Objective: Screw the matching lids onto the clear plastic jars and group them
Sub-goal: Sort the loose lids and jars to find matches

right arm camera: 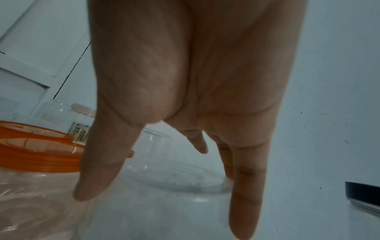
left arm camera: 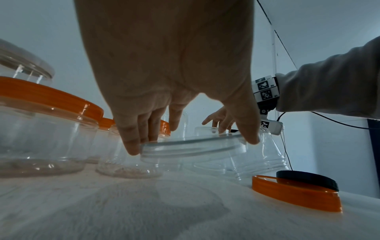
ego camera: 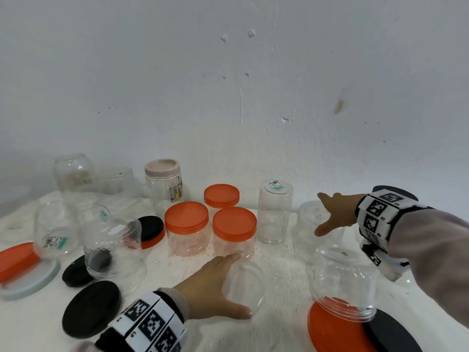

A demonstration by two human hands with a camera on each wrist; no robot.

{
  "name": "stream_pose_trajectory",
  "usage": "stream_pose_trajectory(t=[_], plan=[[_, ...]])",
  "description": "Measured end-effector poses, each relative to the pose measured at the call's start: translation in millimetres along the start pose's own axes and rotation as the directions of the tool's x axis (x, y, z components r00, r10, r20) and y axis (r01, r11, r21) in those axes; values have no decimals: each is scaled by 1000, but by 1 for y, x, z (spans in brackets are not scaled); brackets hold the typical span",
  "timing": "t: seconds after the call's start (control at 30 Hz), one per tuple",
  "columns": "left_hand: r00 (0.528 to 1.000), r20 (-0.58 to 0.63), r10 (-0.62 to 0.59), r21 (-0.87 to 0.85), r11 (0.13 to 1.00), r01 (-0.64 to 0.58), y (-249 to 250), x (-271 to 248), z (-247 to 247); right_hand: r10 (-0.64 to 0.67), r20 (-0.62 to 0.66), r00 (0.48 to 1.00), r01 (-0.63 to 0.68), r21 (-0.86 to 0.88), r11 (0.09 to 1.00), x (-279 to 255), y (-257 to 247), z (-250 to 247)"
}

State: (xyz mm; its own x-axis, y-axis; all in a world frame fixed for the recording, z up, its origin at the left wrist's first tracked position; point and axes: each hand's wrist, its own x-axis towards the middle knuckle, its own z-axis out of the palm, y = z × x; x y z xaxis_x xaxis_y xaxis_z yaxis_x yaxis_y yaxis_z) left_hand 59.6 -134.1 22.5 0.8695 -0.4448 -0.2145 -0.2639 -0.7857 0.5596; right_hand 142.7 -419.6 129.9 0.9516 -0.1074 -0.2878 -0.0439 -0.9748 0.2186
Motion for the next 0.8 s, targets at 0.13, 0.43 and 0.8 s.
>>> stream_pose_trajectory(t=[0.13, 0.43, 0.8], plan=[[999, -36, 13, -6, 1000, -13, -1, -6, -3, 9, -75, 997, -2, 87, 996, -8, 2, -4], [982, -191, -2, -83, 996, -14, -6, -25, -16, 49, -285, 957, 29, 263, 964, -44, -2, -21], [938, -334, -91, -337, 941, -29, -36, -57, -54, 109, -482, 869, 174, 505, 845, -91, -46, -23]])
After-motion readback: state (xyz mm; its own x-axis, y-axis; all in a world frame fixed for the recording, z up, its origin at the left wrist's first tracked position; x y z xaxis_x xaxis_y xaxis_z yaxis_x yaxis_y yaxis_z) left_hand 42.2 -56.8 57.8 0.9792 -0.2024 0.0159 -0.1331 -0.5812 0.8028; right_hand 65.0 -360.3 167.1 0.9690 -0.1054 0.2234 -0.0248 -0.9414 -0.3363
